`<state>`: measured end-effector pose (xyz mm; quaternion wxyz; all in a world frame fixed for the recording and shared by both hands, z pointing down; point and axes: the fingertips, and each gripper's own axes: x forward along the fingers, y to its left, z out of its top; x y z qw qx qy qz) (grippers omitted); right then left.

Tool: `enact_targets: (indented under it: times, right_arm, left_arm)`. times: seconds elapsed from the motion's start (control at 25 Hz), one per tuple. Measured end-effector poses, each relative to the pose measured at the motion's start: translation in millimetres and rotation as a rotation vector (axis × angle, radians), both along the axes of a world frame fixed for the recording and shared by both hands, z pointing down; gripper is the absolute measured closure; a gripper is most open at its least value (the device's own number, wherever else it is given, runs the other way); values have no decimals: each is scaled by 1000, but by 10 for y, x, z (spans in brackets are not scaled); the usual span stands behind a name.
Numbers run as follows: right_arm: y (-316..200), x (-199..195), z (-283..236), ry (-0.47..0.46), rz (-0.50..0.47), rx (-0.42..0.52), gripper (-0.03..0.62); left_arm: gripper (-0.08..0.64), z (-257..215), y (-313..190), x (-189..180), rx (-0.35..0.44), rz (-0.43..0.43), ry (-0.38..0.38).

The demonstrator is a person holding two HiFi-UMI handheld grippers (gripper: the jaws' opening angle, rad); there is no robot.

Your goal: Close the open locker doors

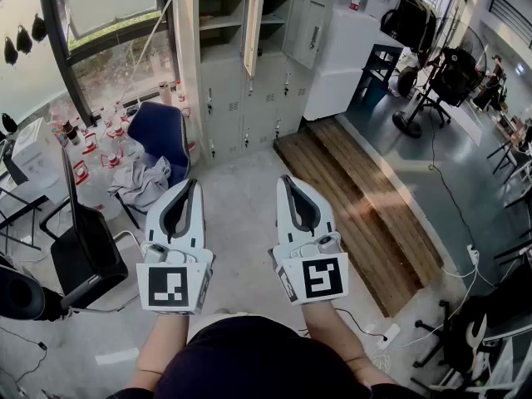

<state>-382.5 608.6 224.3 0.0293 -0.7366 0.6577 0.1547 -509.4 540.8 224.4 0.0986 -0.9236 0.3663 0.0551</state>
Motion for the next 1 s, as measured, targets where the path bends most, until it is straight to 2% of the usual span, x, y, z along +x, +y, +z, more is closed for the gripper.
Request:
enact_targets:
  times: [0.24,0.44,0.84,1.0]
  right_arm:
    - [-64,105,60,-53,-43,15,592]
    - [-270,257,69,-48,-25,26,592]
    - [-1315,649,91,-25,-33,18,591]
    - [-1773,861,63,-54,-38,28,572]
  left_arm:
    - [557,7,-30,145,18,33,21]
    - [557,98,-248,268,-2,47,24]
    - [557,169,-1279,742,-24,64,30]
    - [557,161,-1765,967,-37,74,25]
